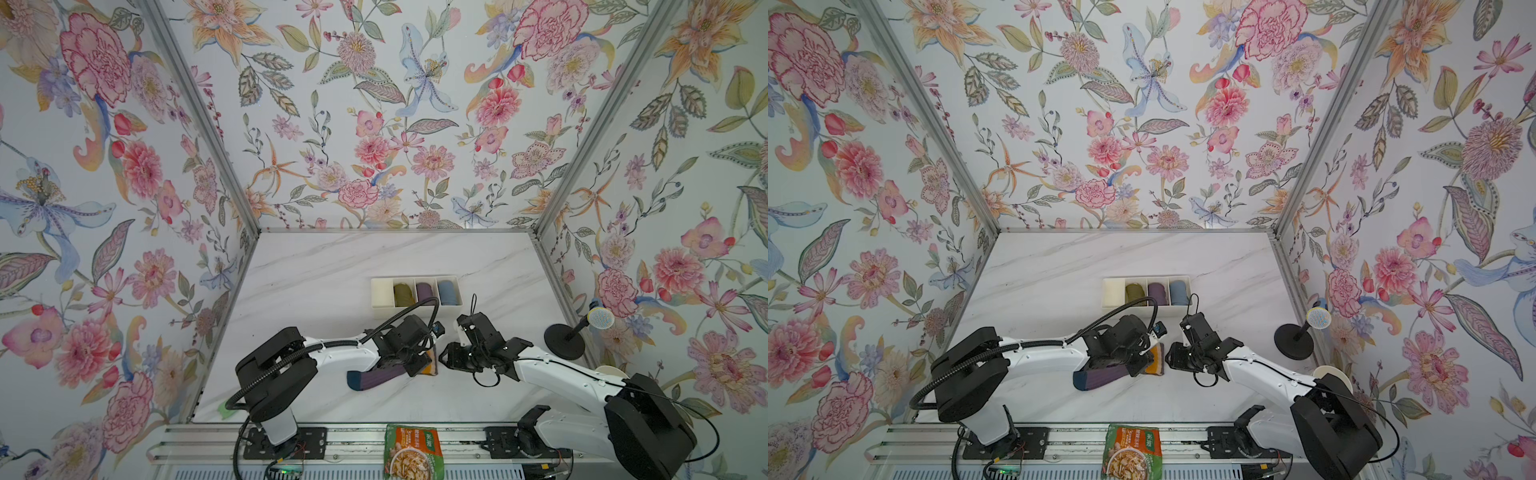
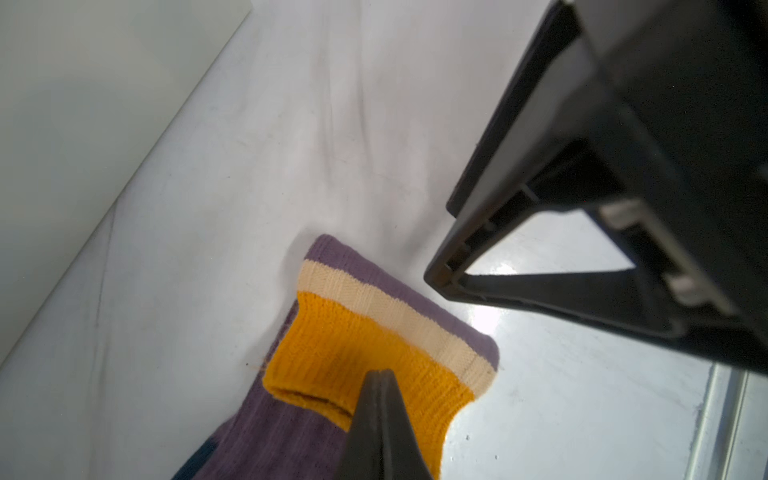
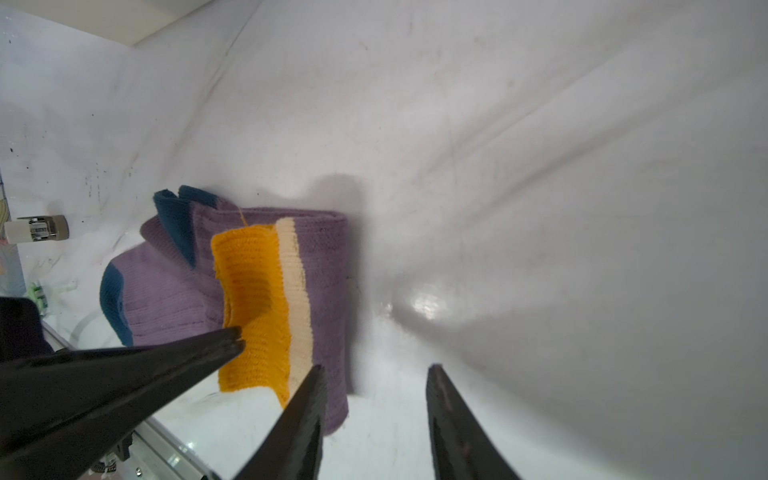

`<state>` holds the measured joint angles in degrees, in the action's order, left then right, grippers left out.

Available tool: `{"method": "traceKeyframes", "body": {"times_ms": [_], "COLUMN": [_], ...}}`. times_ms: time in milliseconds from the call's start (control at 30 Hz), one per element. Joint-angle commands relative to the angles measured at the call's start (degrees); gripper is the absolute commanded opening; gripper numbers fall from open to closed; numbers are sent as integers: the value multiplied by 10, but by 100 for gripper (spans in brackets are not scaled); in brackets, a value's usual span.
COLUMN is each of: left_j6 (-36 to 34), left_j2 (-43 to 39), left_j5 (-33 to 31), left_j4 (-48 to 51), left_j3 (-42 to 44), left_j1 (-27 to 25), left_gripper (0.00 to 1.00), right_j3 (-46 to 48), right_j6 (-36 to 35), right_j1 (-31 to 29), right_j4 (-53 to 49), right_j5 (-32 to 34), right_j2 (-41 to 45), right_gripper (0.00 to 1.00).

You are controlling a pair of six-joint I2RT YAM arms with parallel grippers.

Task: Roll the socks

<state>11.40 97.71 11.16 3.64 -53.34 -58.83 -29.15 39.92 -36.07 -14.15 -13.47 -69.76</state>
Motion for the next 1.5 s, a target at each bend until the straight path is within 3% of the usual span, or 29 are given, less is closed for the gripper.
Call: {"method": "traceKeyframes", "body": {"times_ms": [0,1467], "left_j6": [8,0], "left_j2": [-11,16], "left_j5": [-3,19], "left_j4": [-6,-7], "left_j3": [12,50], "left_j1": [9,28], "left_gripper": [0,0], "right_j3": [-12,62], "right_j6": [7,64], "right_j1": [-6,2], "right_j4": [5,125], "right_j5": [-3,-74], "right_j2": [-7,-18], "right_gripper": [42,43]}}
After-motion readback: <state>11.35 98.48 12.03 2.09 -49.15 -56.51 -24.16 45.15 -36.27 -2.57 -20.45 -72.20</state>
